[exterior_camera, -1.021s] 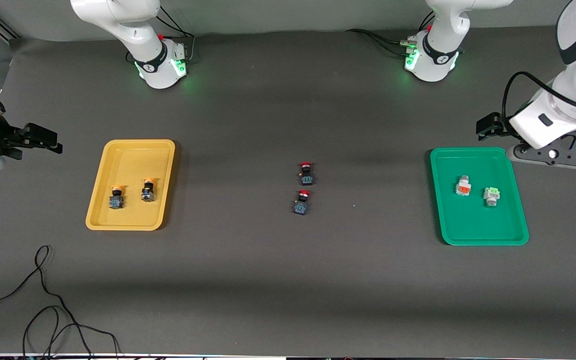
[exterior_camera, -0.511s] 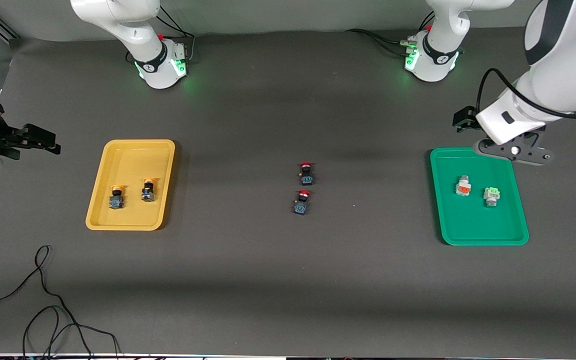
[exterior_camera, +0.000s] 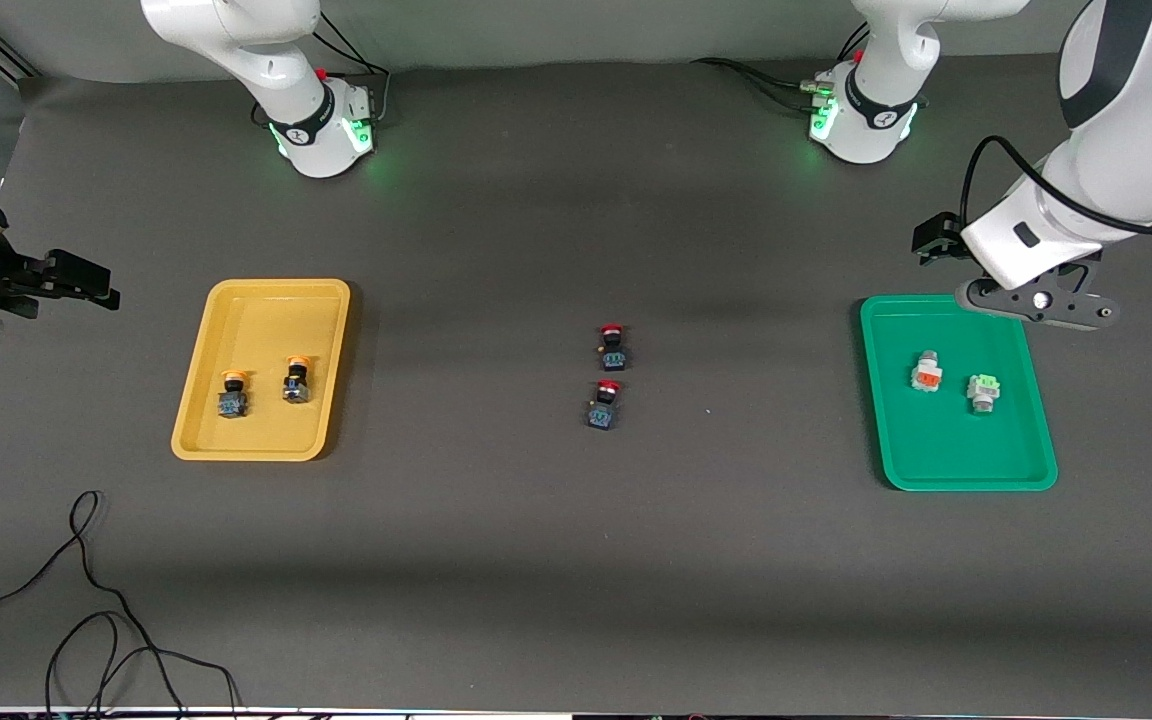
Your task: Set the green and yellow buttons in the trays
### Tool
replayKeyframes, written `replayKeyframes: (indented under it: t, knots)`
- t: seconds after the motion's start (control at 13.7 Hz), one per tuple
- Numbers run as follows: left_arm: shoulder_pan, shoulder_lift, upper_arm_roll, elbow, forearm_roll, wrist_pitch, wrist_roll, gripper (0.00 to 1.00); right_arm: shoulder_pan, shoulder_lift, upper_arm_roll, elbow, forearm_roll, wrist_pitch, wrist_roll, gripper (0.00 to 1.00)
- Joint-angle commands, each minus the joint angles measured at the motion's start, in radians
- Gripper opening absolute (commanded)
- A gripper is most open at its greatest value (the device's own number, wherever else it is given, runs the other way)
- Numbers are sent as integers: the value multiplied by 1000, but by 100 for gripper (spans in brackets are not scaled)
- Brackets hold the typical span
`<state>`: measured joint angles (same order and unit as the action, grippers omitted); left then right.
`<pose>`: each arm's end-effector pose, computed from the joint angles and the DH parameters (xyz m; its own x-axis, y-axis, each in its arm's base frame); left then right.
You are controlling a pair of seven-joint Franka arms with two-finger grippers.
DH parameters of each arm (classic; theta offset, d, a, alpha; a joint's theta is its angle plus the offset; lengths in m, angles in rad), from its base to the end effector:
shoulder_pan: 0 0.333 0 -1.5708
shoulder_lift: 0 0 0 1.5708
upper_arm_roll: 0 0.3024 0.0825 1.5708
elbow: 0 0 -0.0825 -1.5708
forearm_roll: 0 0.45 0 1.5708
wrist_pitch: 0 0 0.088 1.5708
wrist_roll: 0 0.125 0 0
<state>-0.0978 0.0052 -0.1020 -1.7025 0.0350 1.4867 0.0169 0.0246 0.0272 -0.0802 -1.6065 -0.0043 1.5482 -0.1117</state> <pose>0.5886 -0.1144 0.5141 0.9533 -0.2074 -0.2197 -0.2192 -0.9752 -0.0304 0.6210 -0.0346 0.5551 0.9948 0.0560 -0.0855 0.0560 -0.9984 -0.0031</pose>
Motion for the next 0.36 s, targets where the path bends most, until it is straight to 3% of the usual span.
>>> replayKeyframes:
  t: [0.0,0.29]
  knots:
    - [0,-7,7,9,3,7,-11,100,-3,0,10,16,-17,-3,26,100]
    - [41,-4,7,11,12,13,-11,100,-5,0,10,14,-17,-3,24,100]
